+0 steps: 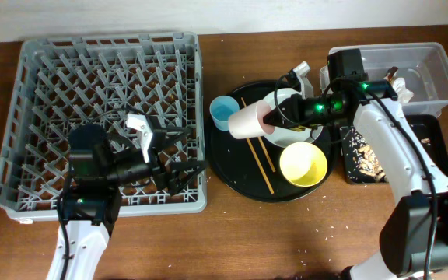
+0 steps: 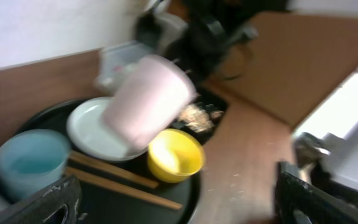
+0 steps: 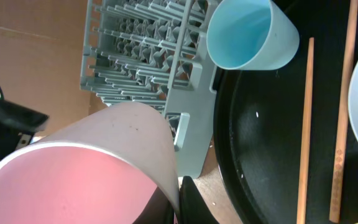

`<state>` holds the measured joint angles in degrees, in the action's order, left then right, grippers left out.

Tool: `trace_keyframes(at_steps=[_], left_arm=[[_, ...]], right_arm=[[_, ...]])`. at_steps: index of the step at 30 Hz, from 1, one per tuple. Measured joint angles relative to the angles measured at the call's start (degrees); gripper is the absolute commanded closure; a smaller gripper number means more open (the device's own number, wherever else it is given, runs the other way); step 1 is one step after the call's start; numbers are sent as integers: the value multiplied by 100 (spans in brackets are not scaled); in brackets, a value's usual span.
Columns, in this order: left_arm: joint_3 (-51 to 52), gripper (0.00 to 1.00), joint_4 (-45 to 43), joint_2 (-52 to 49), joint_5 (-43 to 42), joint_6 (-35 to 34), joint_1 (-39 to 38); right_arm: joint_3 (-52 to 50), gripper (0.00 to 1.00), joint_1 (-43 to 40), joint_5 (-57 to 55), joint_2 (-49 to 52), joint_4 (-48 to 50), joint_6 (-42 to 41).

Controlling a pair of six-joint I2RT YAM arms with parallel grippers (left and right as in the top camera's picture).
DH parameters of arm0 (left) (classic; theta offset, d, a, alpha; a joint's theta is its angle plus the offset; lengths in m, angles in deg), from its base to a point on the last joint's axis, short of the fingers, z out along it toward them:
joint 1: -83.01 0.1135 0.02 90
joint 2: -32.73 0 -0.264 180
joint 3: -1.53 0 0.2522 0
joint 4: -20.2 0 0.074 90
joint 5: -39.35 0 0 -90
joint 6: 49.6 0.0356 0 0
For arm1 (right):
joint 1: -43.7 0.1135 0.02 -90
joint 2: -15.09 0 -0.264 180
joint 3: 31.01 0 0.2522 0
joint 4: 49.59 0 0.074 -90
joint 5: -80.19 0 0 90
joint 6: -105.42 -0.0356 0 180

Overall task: Sort waste into correct bins and load items into the dishwasher rack
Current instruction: 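Pass the pink cup from the right gripper to the left gripper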

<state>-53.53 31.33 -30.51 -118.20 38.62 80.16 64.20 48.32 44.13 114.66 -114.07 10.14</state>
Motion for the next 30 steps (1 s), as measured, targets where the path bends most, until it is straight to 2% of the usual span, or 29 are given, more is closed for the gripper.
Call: trace_keyframes(at_steps=[1, 3, 5, 7, 9, 10, 13, 16, 20, 22, 25, 27, 30], left_arm=[[-22, 1, -490, 0, -597, -149, -2], [-66, 1, -916, 4, -1473, -483, -2], [-63, 1, -1075, 2, -1596, -918, -2], [-63, 1, -1368, 2, -953, -1829, -2], [-66, 1, -1384, 2, 31, -2935, 57], [-68, 1, -1237, 2, 645, -3641, 105], [-83, 1, -549, -4, 1919, -4996, 133], [-83, 1, -404, -4, 2380, -5396, 133], [-83, 1, -404, -4, 2393, -5510, 133], [-90, 1, -1025, -212, 1853, -5643, 214], [-155, 1, -2855, -1342, 798, -6247, 511], [-136, 1, -4282, -2214, 170, -7069, 533], [-131, 1, -5528, -2920, -393, -8028, 533]], right_arm=[[-2, 96, 2, 2, 0, -2, -7], [-2, 96, 2, 0, 0, 0, -4], [-2, 96, 2, 0, 0, -7, -4], [-2, 96, 2, 0, 0, -4, -7], [-2, 96, 2, 0, 0, -2, -4], [-2, 96, 2, 4, 0, 2, -7], [-2, 96, 2, 374, 0, 304, -11], [-2, 96, 219, 573, 0, 881, -293], [-2, 96, 874, 717, 0, 1956, -979], [-13, 96, 942, 826, 2, 2389, -1279], [-11, 96, 942, 999, 35, 2533, -1412], [-11, 96, 942, 1071, 57, 2570, -1434], [-13, 96, 942, 1182, 79, 2830, -1449]])
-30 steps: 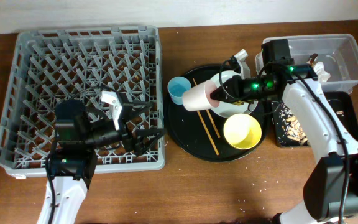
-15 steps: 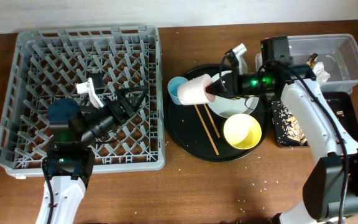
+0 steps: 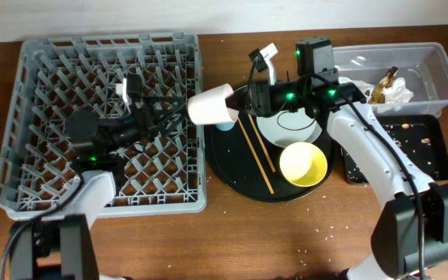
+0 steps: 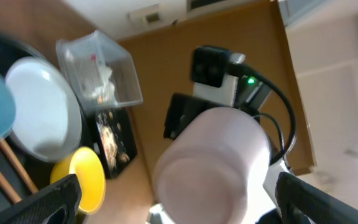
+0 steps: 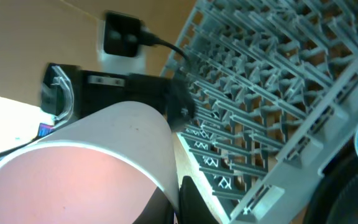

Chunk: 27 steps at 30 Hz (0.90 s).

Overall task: Sort waste into correct bins and load items into the dishwasher rack
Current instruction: 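Pass the pink cup from the right gripper to the left gripper, then place the pink cup upside down in the rack with the left gripper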

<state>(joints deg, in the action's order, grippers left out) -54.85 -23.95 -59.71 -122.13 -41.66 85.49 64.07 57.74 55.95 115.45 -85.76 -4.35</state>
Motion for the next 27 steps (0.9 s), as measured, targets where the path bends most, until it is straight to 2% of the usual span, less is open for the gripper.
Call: trace_keyframes(at_steps=[4, 6, 9, 12, 19, 20, 22, 23, 25, 27], left_arm=[[4, 1, -1388, -269, -378, -1172, -4], [7, 1, -1576, -269, -402, -1368, -42], [7, 1, -1593, -271, -485, -1447, -229], [7, 26, -1633, -269, -503, -1471, -251], [0, 28, -1589, -271, -503, -1506, -181], [0, 31, -1585, -271, -503, -1506, -181], [2, 37, -1587, -271, -505, -1506, -177], [2, 37, -1591, -271, -553, -1506, -212], [2, 37, -1596, -271, -612, -1478, -219], [2, 37, -1591, -271, -632, -1419, -219]], right_arm=[[0, 96, 107, -33, 22, 70, -81], [0, 96, 350, -120, 101, 361, -107], [-9, 96, 645, -170, 190, 881, -129], [-11, 96, 697, -295, 210, 922, -151], [-11, 96, 754, -330, 420, 1113, -173], [-11, 90, 754, -328, 422, 1113, -170], [-9, 68, 767, -354, 428, 1110, -216], [-9, 62, 789, -398, 448, 1123, -190], [-9, 61, 831, -455, 509, 1097, -208], [-9, 53, 835, -468, 529, 1093, -216]])
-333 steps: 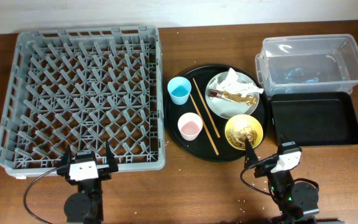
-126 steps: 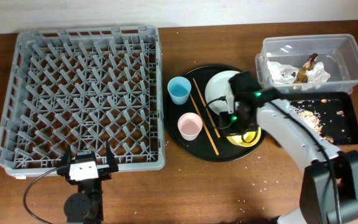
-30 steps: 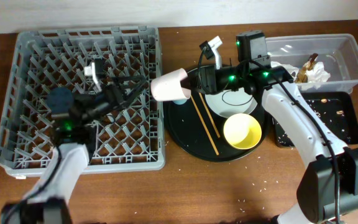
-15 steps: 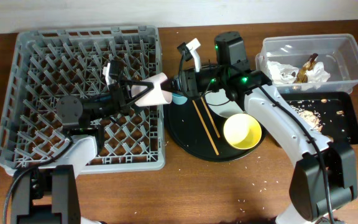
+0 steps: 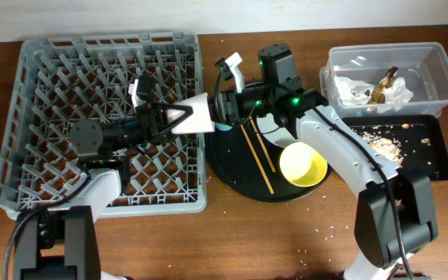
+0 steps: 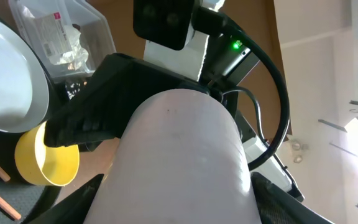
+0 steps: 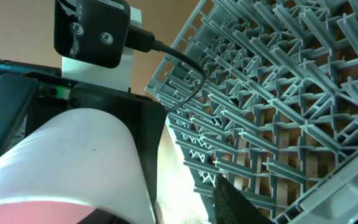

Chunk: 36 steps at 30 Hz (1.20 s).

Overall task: Sort waste into correct bins and load items into the dishwasher rack
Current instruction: 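Place the pink cup upside down in the rack with the left gripper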

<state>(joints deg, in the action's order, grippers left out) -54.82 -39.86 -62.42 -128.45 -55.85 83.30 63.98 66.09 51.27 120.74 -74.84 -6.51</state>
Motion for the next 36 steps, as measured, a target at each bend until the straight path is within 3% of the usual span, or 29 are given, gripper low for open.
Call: trace_keyframes(at_steps=[3, 5, 11, 13, 14, 15, 18, 22, 25, 27, 30, 33, 36], left_arm=[[0, 37, -55, 0, -2, 164, 81], [0, 43, -264, 0, -20, 540, 310], [-400, 44, -286, 0, -179, 1235, 850], [-879, 46, 802, 11, -221, 1593, 852], [-1198, 47, 1753, 13, -208, 1961, 852], [-1602, 47, 2699, -15, -122, 2385, 852], [-2417, 47, 4365, -11, 122, 3501, 852], [-3165, 47, 6955, -9, 743, 5180, 826], [-3641, 47, 9368, -11, 2271, 6677, 568], [-3978, 47, 10240, -11, 3429, 7418, 192], [-4291, 47, 11420, -11, 4900, 8002, -463], [-4350, 47, 12893, -11, 6076, 8155, -911], [-4352, 48, 13558, -11, 6968, 8190, -1482]], right_arm=[[0, 47, -33, -37, 7, -22, 7], [0, 46, -260, -22, 7, -129, -2], [2, 42, -1519, -98, 9, -850, 109], [4, 38, -1539, -127, 13, -1056, 295], [4, 34, -1539, -136, 17, -1185, 442], [7, 25, -1539, -166, 17, -1287, 557], [22, 2, -1539, -595, 20, -1755, 719], [20, 1, -1539, -1123, 20, -1923, 767], [20, 2, -1539, -1364, 20, -2004, 765], [20, 1, -1539, -1532, 20, -2022, 763], [20, 2, -1539, -1685, 20, -2046, 763], [20, 1, -1539, -1906, 20, -2129, 767], [20, 1, -1539, -2013, 20, -2162, 767]])
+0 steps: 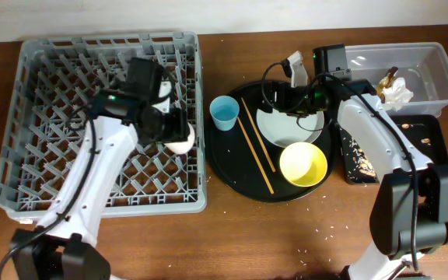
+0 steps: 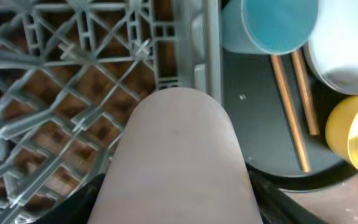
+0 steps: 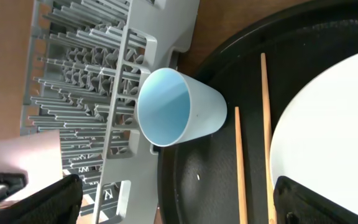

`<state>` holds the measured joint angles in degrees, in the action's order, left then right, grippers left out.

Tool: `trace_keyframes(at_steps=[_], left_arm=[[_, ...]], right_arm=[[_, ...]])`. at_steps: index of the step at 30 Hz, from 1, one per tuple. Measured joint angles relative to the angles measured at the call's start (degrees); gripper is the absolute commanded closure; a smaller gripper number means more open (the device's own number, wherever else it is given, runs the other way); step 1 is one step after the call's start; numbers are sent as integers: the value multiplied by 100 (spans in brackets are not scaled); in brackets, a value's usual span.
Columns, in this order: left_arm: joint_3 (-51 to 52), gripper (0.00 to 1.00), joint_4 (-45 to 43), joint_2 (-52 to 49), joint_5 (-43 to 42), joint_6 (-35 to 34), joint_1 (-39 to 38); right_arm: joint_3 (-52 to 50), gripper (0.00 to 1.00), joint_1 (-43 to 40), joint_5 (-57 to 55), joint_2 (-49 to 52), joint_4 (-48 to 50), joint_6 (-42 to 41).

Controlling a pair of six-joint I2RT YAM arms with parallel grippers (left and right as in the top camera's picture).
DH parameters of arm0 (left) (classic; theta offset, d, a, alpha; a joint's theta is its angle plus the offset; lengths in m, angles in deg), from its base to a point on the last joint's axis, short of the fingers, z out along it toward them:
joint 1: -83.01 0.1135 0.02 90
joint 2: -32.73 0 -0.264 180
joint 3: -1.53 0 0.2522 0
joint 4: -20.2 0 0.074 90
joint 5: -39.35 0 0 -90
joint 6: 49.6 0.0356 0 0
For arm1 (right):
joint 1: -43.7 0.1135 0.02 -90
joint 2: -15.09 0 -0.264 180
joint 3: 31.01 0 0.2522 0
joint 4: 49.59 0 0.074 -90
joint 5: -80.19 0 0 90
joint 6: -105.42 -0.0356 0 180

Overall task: Sort waste into correct bins and load items into the dishwasher rack
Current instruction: 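Place the pink cup upside down in the rack with the left gripper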

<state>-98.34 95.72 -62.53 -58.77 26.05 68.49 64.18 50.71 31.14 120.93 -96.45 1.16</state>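
A pale pink cup (image 2: 176, 155) fills the left wrist view, with my left gripper (image 2: 176, 208) shut on it. From overhead the cup (image 1: 180, 141) hangs over the right side of the grey dishwasher rack (image 1: 45, 101) under the left gripper (image 1: 173, 131). My right gripper (image 1: 284, 96) is open and holds nothing, above the black round tray (image 1: 232, 175). A blue cup (image 3: 176, 106) lies on the tray by the rack. Two chopsticks (image 1: 256, 155), a white plate (image 1: 280, 126) and a yellow bowl (image 1: 302, 164) also rest there.
A clear bin (image 1: 422, 62) holding crumpled waste stands at the back right. In front of it lies a black rectangular tray (image 1: 434, 152) scattered with food scraps. The rack's right wall (image 2: 201, 62) sits close to the round tray's rim.
The right gripper has let go of the pink cup and now sits open over the tray. The left gripper holds the cup alone, further in over the rack.
The right gripper first held the pink cup over the tray while the left gripper stood open over the rack. Then the cup was at the rack's right edge, facing the open left gripper. Then both grippers were on it. Now only the left holds it.
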Motion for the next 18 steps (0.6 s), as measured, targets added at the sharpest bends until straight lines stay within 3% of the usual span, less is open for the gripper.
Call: trace_keyframes(at_steps=[7, 16, 18], left_arm=[[0, 49, 748, -162, 809, -216, -378], [0, 49, 680, -1088, 1056, -219, -671], [0, 35, 610, -1303, 1137, -219, -669]], right_arm=[[0, 1, 0, -61, 0, -105, 15], [0, 2, 0, -68, 0, -125, 13], [0, 2, 0, -66, 0, -129, 13]])
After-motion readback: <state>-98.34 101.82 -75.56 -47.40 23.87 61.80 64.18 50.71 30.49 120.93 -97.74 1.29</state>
